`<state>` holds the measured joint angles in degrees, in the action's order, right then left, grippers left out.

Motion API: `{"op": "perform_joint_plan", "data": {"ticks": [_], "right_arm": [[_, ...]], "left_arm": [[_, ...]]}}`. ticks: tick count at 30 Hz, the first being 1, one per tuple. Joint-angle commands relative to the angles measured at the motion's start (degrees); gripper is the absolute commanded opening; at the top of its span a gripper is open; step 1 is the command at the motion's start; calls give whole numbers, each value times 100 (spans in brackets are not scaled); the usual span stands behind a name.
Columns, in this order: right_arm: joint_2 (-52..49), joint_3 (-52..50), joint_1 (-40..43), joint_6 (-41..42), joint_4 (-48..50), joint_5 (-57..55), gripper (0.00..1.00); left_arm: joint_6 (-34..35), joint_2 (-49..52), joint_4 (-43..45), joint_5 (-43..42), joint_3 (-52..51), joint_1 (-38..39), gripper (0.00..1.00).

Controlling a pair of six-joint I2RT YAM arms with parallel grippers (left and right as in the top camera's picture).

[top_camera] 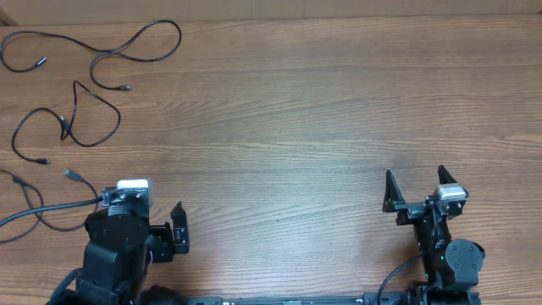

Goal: Untangle cables

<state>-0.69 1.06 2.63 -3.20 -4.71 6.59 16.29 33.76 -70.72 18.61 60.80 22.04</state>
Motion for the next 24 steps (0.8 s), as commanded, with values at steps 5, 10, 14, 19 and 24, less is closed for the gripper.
{"op": "perform_joint_plan", "data": {"ticks": [5,10,14,19,24], "right_arm": [[52,-59,28,17,33,-50,100],[52,-59,28,17,33,-50,100],[52,-59,28,17,33,-50,100],[52,-59,28,17,33,-50,100],[52,-59,28,17,33,-50,100]], "left_arm": [[-46,-2,15,-46,72,15,100],[-46,-2,15,-46,72,15,99],[-46,-2,17,-46,72,15,99],[-44,-2,-28,-68,72,15,99],[-42,-2,-42,-601,72,15,100]]}}
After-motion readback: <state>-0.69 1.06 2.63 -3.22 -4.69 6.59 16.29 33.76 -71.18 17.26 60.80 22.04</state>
